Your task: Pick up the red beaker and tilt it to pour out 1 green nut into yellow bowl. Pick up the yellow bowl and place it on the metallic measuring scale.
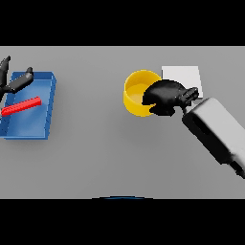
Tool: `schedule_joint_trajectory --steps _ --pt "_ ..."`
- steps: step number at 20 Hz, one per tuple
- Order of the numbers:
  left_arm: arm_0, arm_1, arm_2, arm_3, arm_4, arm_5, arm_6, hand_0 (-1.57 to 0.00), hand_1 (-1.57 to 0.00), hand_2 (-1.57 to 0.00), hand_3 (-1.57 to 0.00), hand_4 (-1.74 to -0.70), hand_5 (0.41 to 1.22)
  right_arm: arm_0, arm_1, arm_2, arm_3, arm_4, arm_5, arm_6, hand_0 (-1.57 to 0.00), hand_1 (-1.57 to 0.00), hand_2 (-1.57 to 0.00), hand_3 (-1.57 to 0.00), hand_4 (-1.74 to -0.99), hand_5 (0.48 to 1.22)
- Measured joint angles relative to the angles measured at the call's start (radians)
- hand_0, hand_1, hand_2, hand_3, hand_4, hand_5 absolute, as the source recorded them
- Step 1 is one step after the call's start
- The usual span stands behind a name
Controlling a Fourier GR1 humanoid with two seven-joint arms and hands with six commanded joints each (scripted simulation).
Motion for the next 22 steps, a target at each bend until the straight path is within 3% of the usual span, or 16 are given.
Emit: schedule_joint_trajectory --steps 4,7,13,16,19,21,22 --pt "0.002 0.011 0.007 0.001 0.0 0.001 -0.008 0.0 0.0 0.0 0.0 -0.81 0.741 -0.051 -0.053 -0.024 0.031 0.015 -0.031 -0.05 -1.57 -1.57 -1.57 -1.33 -1.72 1.221" --pt "0.006 0.025 0.001 -0.022 -0.009 0.009 0.011 0.0 0.0 0.0 0.0 -0.8 0.734 -0.077 -0.087 -0.051 0.089 0.031 -0.075 -0.056 -1.57 -1.57 -1.57 -1.26 -1.719 1.221" --pt "0.012 0.035 -0.005 -0.081 0.0 0.023 0.074 0.0 0.0 0.0 0.0 -0.83 0.765 -0.111 -0.096 -0.101 0.287 0.035 -0.155 -0.052 -1.57 -1.57 -1.57 -1.19 -1.72 1.221" --pt "0.015 0.037 -0.004 -0.072 -0.005 0.03 0.08 0.0 0.0 0.0 0.0 -0.83 0.774 -0.127 -0.103 -0.103 0.397 0.045 -0.215 -0.101 -1.57 -1.57 -1.57 -1.17 -1.72 1.221" --pt "0.02 0.039 0.001 -0.06 0.001 0.024 0.075 0.0 0.0 0.0 0.0 -0.82 0.763 -0.164 -0.086 -0.11 0.51 0.044 -0.247 -0.09 -1.57 -1.57 -1.57 -1.23 -1.722 1.221" --pt "0.016 0.04 -0.002 -0.067 -0.006 0.03 0.077 0.0 0.0 0.0 0.0 -0.82 0.756 -0.174 -0.078 -0.101 0.59 0.047 -0.281 -0.133 -1.57 -1.57 -1.57 -1.31 -1.723 1.221" --pt "0.01 0.035 -0.004 -0.06 -0.006 0.023 0.082 0.0 0.0 0.0 0.0 -0.81 0.757 -0.177 -0.063 -0.096 0.622 0.052 -0.3 -0.125 -1.57 -1.57 -1.57 -1.36 -1.724 1.221"
